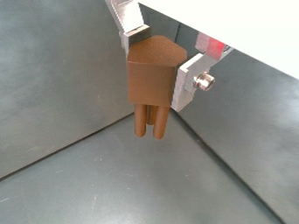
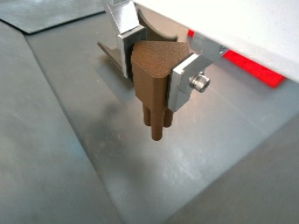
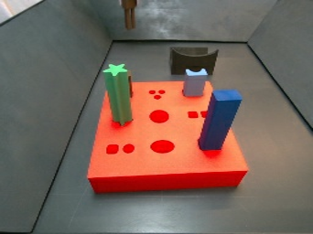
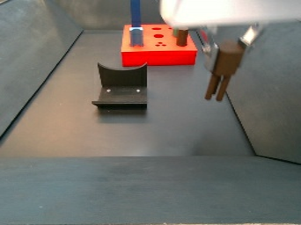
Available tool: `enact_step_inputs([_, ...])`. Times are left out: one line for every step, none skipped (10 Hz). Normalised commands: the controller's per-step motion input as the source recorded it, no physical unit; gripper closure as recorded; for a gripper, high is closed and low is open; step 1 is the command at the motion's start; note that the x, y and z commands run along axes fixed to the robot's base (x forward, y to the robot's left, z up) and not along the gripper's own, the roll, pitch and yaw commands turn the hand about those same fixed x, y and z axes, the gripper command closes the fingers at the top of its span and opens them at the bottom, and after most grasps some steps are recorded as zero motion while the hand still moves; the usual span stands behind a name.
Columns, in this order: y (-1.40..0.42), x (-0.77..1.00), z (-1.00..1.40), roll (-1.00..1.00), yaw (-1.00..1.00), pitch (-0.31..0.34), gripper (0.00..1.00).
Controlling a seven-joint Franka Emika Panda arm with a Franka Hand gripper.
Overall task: Pick up the 3 prong object. Move up. Move to above the board. Insert the 3 prong object.
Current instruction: Move to above the board.
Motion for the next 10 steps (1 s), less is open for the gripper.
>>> enact_step_inputs([0.03,0.31,1.00,-0.02,0.07,0.127,1.00])
enact_step_inputs([0.02,0.28,1.00,-0.01,0.05,0.102,1.00])
enact_step_inputs([0.01,0.19,0.94,0.00,0.04,0.087,1.00])
enact_step_inputs([0.00,0.15,0.83,0.00,0.03,0.087,1.00])
enact_step_inputs([0.00,0.07,0.62,0.02,0.03,0.084,1.00])
enact_step_inputs([-0.01,0.05,0.52,0.03,0.02,0.083,1.00])
enact_step_inputs([-0.01,0.03,0.32,0.05,0.02,0.084,1.00])
enact_step_inputs([-1.00,0.14,0.22,0.09,-0.98,0.162,1.00])
enact_step_inputs([-1.00,0.14,0.19,0.11,-0.89,0.147,1.00])
enact_step_inputs([-1.00,0.13,0.20,0.08,-0.62,0.109,1.00])
